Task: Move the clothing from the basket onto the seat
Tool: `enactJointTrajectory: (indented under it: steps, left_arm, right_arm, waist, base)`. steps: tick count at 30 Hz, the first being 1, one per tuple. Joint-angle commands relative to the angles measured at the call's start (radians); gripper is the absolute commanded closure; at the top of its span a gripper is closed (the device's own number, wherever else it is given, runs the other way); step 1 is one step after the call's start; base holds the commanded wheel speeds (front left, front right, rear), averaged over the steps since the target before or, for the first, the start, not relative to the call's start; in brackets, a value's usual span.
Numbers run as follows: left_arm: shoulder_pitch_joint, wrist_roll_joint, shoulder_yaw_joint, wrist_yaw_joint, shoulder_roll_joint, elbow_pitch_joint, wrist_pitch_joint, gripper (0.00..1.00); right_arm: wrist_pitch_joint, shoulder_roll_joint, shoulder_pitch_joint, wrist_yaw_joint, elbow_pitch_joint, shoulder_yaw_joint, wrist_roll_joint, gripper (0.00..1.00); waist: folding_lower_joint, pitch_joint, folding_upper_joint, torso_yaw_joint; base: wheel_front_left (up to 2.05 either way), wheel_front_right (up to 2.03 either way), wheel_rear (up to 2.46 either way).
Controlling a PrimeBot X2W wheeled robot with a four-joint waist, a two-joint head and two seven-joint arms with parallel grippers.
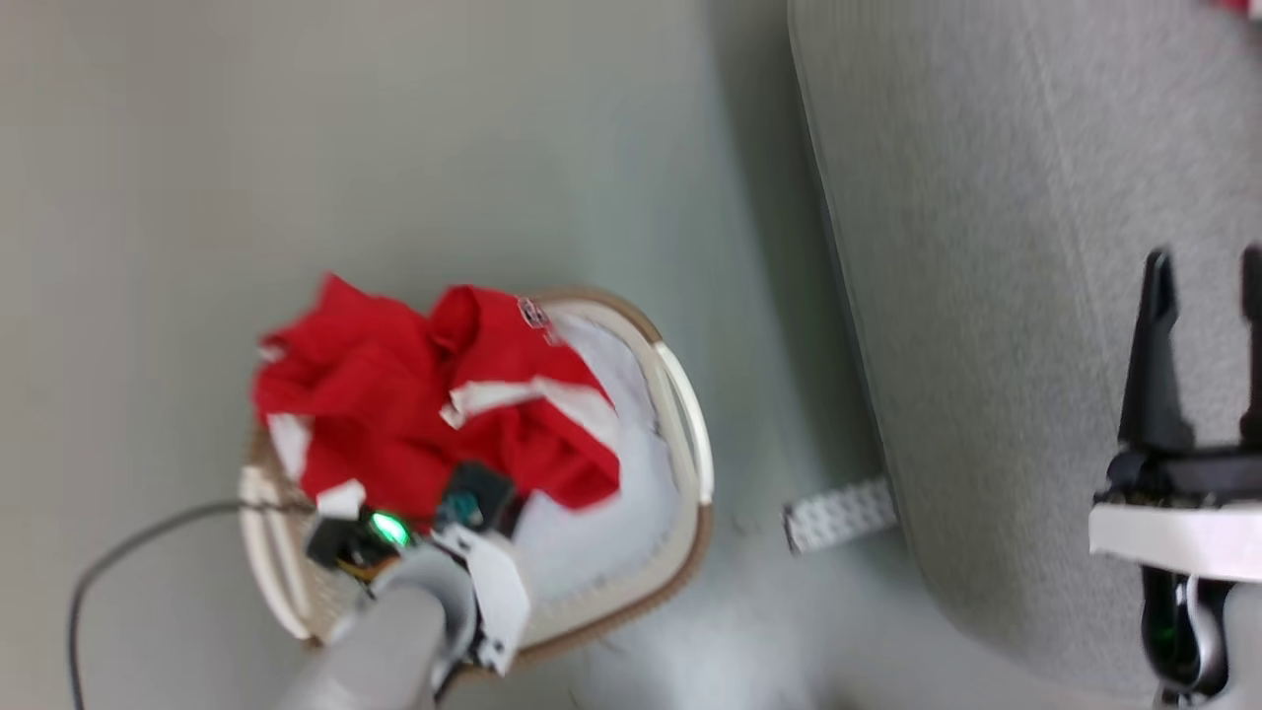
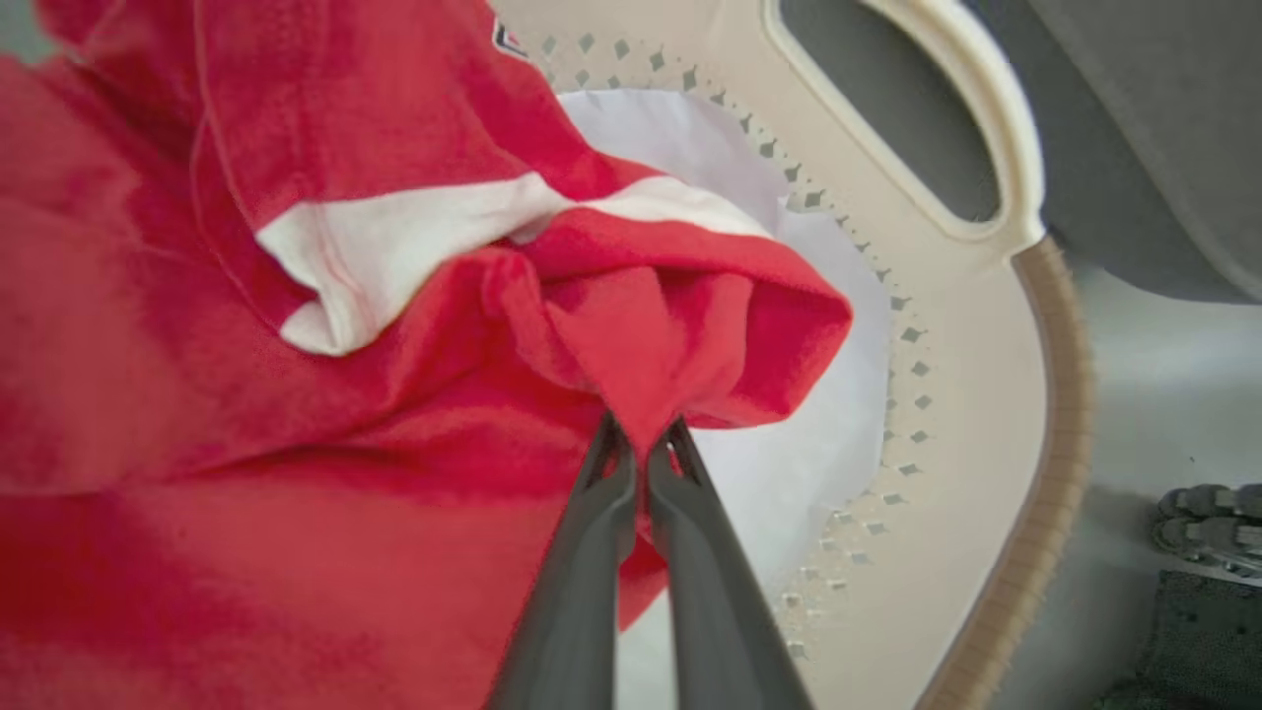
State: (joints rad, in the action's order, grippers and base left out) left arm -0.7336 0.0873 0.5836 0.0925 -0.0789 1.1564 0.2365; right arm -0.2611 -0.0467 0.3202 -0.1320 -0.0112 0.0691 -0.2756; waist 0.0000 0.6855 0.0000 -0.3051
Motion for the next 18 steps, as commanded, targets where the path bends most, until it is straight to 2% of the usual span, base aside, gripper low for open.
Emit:
enactJointTrajectory:
  steps: [1,9,14,18]
  left_arm:
    - [0.037,0.024,-0.004,0.006,0.008,-0.014,0.011,1.0]
    - [0.181,0.163,-0.037,0.017,0.027,-0.189,0.023,1.0]
    - [0.252,0.224,-0.026,-0.016,0.028,-0.354,0.016,1.0]
    - [0.286,0.245,-0.029,-0.064,0.027,-0.482,-0.001,1.0]
  right_arm:
    - [-0.002,-0.003,-0.028,0.003,0.015,0.006,0.011,0.0]
    - [-0.002,-0.003,-0.141,0.003,0.102,0.03,0.028,0.0]
    - [-0.002,-0.004,-0.201,0.003,0.13,0.055,0.083,0.0]
    - [-0.002,-0.004,-0.239,0.002,0.149,0.066,0.1,0.0]
  waist:
    - [0.0,-0.164,0.0,0.094]
    - [0.0,-0.409,0.0,0.198]
    - [0.0,-0.512,0.0,0.244]
    - [0.0,-0.574,0.0,0.27]
  base:
    - [0.0,0.0,0.0]
    - [0.0,0.0,0.0]
    - [0.0,0.0,0.0]
    - [0.0,0.0,0.0]
